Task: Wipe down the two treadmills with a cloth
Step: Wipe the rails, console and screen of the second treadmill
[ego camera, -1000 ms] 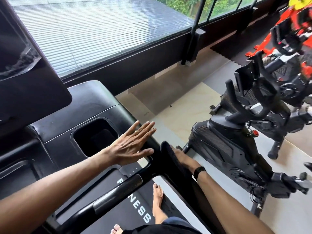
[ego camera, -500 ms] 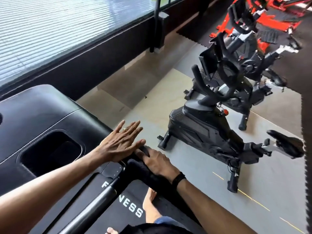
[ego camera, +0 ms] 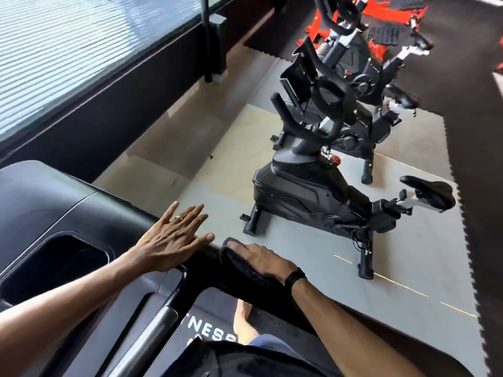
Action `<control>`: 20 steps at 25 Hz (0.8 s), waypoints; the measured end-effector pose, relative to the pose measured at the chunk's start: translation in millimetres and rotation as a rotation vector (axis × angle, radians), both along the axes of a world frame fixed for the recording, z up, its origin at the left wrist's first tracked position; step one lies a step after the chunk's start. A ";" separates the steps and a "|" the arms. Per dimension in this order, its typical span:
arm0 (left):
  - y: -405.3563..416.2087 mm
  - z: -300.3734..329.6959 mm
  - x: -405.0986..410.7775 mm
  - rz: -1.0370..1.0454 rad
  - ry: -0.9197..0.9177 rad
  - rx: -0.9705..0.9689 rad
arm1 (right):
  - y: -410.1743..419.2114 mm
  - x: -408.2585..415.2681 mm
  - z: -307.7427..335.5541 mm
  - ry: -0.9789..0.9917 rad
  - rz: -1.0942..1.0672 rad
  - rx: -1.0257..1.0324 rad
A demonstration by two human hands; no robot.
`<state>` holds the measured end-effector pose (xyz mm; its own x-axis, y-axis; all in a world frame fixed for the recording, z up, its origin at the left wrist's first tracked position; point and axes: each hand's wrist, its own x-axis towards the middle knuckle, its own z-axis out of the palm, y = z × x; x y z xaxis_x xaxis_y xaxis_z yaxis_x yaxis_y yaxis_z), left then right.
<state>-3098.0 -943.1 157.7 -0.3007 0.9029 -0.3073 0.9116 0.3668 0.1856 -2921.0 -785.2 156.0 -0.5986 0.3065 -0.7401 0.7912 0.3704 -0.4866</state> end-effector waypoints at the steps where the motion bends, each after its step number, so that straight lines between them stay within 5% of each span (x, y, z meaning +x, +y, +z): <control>1: -0.4 0.8 0.2 -0.027 -0.002 0.001 | -5.7 4.2 7.8 0.004 -0.009 0.047; 14: -7.7 4.8 7.3 -0.132 0.076 0.136 | -81.7 44.0 15.3 0.161 0.089 0.709; 20: 0.0 4.8 8.0 -0.149 0.106 0.083 | -77.4 19.4 15.0 0.160 0.126 0.597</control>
<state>-3090.0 -943.1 162.5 -0.1883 0.9608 -0.2033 0.9707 0.2135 0.1099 -2901.7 -862.6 171.0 -0.7462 0.5590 -0.3615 0.6583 0.7003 -0.2761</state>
